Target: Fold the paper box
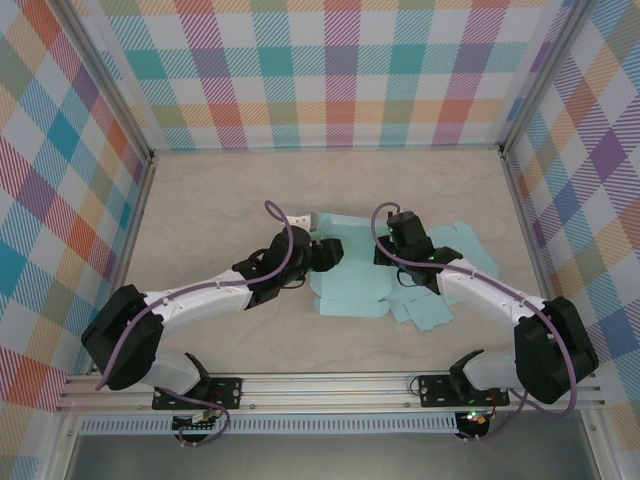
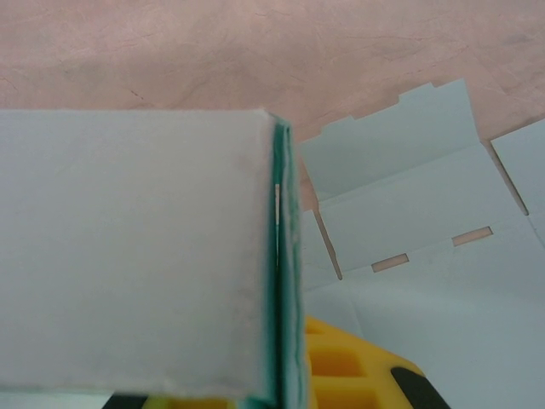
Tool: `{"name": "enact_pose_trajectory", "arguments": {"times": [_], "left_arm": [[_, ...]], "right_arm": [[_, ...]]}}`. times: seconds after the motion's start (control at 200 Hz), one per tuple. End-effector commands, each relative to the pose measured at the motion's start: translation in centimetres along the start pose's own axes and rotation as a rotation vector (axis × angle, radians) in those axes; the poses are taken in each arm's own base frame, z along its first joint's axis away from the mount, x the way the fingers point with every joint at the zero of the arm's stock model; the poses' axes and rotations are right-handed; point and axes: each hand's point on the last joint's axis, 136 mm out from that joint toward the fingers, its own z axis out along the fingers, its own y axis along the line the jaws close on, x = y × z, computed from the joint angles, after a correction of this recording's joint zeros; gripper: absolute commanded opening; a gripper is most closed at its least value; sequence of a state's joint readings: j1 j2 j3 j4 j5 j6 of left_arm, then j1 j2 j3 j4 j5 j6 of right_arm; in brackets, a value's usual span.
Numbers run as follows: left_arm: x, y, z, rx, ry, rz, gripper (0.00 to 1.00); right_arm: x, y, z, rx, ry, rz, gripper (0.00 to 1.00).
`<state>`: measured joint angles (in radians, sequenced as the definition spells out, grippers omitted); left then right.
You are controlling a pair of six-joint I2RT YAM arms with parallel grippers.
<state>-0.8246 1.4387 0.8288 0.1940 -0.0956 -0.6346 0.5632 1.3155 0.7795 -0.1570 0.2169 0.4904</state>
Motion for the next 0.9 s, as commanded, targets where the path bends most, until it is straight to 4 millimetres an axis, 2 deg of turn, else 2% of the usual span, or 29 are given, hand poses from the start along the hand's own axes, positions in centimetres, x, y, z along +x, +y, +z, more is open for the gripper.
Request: {"name": "enact_pose_trajectory", "arguments": {"times": [0.0,0.135,0.285,0.4,0.505,0.57,0.635,0.695,0.795,0.895], "left_arm": [[-0.7,-2.2,0.6,0.069,-0.013,0.019,0.54],[-0.9,-2.2,0.3,0.07,-0.022,0.029,0.5],[-1.1,-2.1,-1.7,0.074,-0.025,0.061,0.5],[-1.0,-2.9,-4.1,0.117,-0.004,0.115,0.51],[-1.7,-4.7,-7.2,0.2,-0.01,0.176,0.51],[-2.8,-5.8,-9.5,0.249,-0.048,0.214,0.52],[-4.2,-6.0,-11.5,0.238,-0.097,0.252,0.53],[-5.5,-4.8,-12.8,0.154,-0.149,0.291,0.54],[-7.8,-0.7,-14.3,-0.097,-0.241,0.324,0.52],[-8.8,2.5,-14.8,-0.253,-0.272,0.333,0.51]], "right_arm": [[-0.4,1.0,-0.3,-0.042,-0.022,0.01,0.0],[-0.3,0.7,-0.4,-0.026,-0.026,0.013,0.0],[-0.4,0.4,-0.5,-0.011,-0.031,0.009,0.0],[-0.4,0.3,-0.7,-0.008,-0.034,0.006,0.0],[-0.6,0.2,-0.9,-0.003,-0.041,-0.004,0.0],[-0.6,0.0,-1.1,0.008,-0.043,-0.009,0.0],[-0.7,-0.2,-1.3,0.016,-0.048,-0.011,0.0],[-0.7,-0.2,-1.5,0.015,-0.055,-0.009,0.0],[-0.8,-0.1,-1.7,0.005,-0.063,-0.007,0.0],[-0.9,0.2,-1.8,-0.013,-0.066,-0.007,0.0]]}}
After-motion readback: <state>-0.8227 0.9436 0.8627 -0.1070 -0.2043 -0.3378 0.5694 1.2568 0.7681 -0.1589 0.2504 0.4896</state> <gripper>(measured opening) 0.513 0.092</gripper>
